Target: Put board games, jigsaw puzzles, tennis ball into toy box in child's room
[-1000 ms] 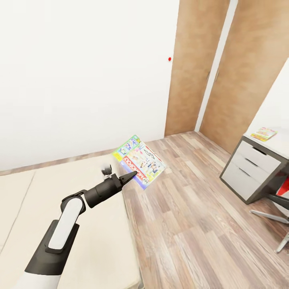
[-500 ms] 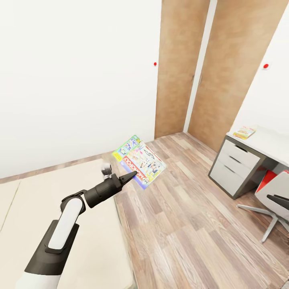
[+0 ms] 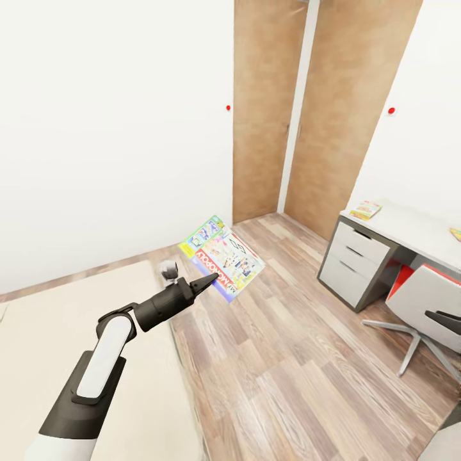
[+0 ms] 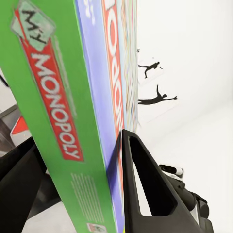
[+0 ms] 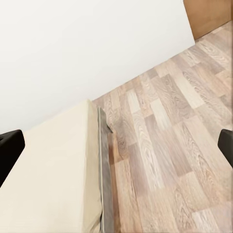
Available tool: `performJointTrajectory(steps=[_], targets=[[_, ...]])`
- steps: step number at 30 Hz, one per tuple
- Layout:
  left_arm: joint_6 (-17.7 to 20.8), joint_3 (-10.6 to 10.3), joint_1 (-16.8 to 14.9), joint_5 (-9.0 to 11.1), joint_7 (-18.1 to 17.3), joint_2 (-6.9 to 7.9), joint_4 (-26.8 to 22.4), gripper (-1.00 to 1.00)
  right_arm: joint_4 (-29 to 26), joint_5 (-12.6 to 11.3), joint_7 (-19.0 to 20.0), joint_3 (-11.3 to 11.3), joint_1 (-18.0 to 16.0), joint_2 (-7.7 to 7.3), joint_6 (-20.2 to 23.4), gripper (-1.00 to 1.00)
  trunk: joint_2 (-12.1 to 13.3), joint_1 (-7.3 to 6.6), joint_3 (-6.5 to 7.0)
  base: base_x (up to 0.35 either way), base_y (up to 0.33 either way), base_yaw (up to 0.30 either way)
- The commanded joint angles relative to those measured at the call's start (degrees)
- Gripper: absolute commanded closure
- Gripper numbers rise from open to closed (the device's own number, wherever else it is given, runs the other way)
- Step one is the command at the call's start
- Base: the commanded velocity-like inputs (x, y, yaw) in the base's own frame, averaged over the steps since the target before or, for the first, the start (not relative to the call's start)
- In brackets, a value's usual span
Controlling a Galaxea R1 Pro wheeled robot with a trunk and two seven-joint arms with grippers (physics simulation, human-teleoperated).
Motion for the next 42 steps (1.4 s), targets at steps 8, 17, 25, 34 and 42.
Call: performJointTrajectory(steps=[8, 17, 25, 34, 42], targets=[[0.20, 0.06, -0.01, 0.11, -0.15, 0.05, 0.01, 1.00, 0.20, 0.28, 0.11, 0.12, -0.09, 0.37, 0.10, -1.00, -0.07, 0.02, 0.08, 0.000, 0.000, -0.049], [0.18, 0.01, 0.06, 0.18, -0.61, 0.64, -0.02, 1.00, 0.89, 0.43, 0.08, 0.13, -0.09, 2.10, -2.35, -1.00, -0.07, 0.02, 0.12, 0.000, 0.000, -0.011], [0.15, 0.06, 0.08, 0.19, -0.83, 0.84, 0.01, 1.00, 0.63, 0.44, 0.16, 0.09, -0.09, 2.74, -2.60, -1.00, -0.07, 0.02, 0.13, 0.000, 0.000, -0.002], [0.11, 0.08, 0.09, 0.23, -0.92, 1.12, 0.04, 1.00, 0.46, 0.45, 0.12, 0.17, -0.09, 2.93, -2.44, -1.00, -0.07, 0.02, 0.27, 0.000, 0.000, -0.066], [0.10, 0.10, 0.09, 0.27, -1.14, 1.24, 0.06, 1.00, 0.43, 0.41, 0.11, 0.23, -0.09, 2.96, -2.39, -1.00, -0.07, 0.02, 0.59, 0.000, 0.000, -0.200]])
